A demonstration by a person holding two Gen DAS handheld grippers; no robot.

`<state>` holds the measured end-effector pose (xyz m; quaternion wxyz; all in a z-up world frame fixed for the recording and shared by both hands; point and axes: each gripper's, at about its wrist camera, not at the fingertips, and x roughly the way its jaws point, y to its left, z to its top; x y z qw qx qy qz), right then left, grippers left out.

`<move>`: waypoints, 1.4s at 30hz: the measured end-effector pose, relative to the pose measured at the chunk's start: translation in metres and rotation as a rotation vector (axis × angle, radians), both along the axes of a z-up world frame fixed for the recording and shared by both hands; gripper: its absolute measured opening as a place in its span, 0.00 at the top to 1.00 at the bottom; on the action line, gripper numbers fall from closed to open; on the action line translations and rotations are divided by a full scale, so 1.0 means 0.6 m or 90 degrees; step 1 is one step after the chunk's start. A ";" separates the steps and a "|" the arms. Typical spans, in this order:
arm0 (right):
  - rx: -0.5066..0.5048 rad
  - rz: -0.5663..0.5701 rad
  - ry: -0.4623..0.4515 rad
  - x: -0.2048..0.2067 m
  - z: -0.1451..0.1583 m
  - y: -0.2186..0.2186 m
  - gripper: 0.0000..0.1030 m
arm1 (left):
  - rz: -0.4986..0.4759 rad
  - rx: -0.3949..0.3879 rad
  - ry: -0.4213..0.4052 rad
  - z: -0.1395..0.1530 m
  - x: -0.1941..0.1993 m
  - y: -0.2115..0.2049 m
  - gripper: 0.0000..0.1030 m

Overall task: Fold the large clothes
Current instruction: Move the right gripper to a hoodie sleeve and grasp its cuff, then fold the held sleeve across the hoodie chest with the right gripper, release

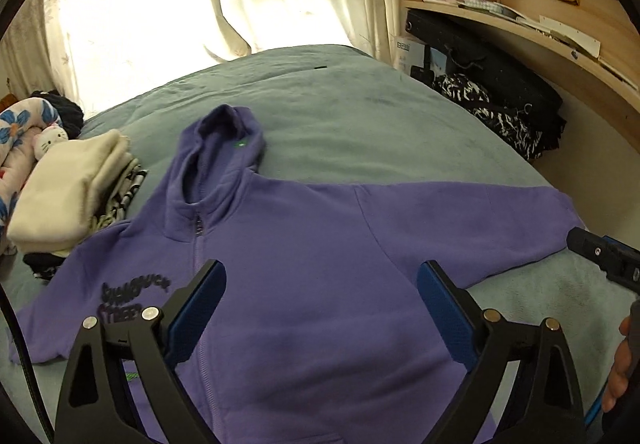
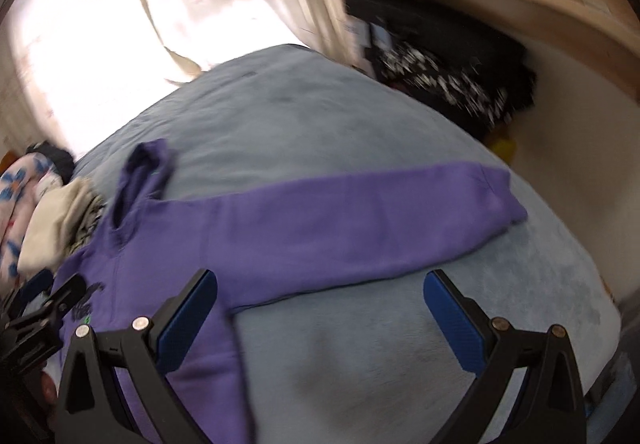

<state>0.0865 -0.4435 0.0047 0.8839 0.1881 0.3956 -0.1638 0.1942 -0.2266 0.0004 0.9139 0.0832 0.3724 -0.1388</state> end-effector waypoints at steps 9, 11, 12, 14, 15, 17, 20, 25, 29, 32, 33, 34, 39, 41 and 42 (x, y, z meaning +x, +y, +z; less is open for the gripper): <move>0.108 -0.108 0.056 0.036 -0.106 -0.120 0.07 | 0.029 0.043 0.017 -0.084 0.074 -0.051 0.07; 0.135 -0.129 0.065 0.041 -0.124 -0.138 0.08 | 0.040 0.043 0.029 -0.106 0.097 -0.057 0.07; 0.155 -0.143 0.067 0.045 -0.137 -0.151 0.09 | 0.045 0.045 0.036 -0.117 0.108 -0.060 0.07; 0.175 -0.161 0.069 0.048 -0.151 -0.164 0.11 | 0.045 0.041 0.039 -0.131 0.122 -0.064 0.07; 0.182 -0.171 0.064 0.051 -0.155 -0.169 0.11 | 0.045 0.040 0.037 -0.136 0.127 -0.066 0.07; 0.174 -0.183 0.061 0.059 -0.159 -0.174 0.11 | 0.046 0.045 0.029 -0.144 0.133 -0.071 0.07; 0.156 -0.200 0.065 0.069 -0.164 -0.177 0.31 | 0.046 0.051 0.040 -0.160 0.144 -0.079 0.07; 0.189 -0.209 0.045 0.071 -0.167 -0.191 0.86 | 0.046 0.052 0.061 -0.181 0.158 -0.083 0.08; 0.150 -0.198 0.013 0.076 -0.137 -0.174 0.89 | 0.051 0.054 0.062 -0.178 0.159 -0.073 0.09; 0.115 -0.163 -0.016 0.086 -0.097 -0.144 0.90 | 0.064 0.055 0.060 -0.162 0.155 -0.050 0.09; 0.087 -0.132 -0.029 0.092 -0.074 -0.119 0.90 | 0.066 0.049 0.059 -0.156 0.152 -0.042 0.09; 0.067 -0.107 -0.036 0.099 -0.060 -0.099 0.90 | 0.067 0.042 0.061 -0.148 0.149 -0.030 0.09; -0.036 0.096 -0.079 0.124 0.014 0.078 0.89 | 0.093 0.029 0.051 -0.110 0.126 0.042 0.09; -0.049 0.163 -0.078 0.131 0.019 0.139 0.89 | 0.106 0.029 0.043 -0.100 0.113 0.074 0.09; -0.055 0.204 -0.072 0.138 0.014 0.180 0.89 | 0.114 0.026 0.041 -0.095 0.107 0.093 0.09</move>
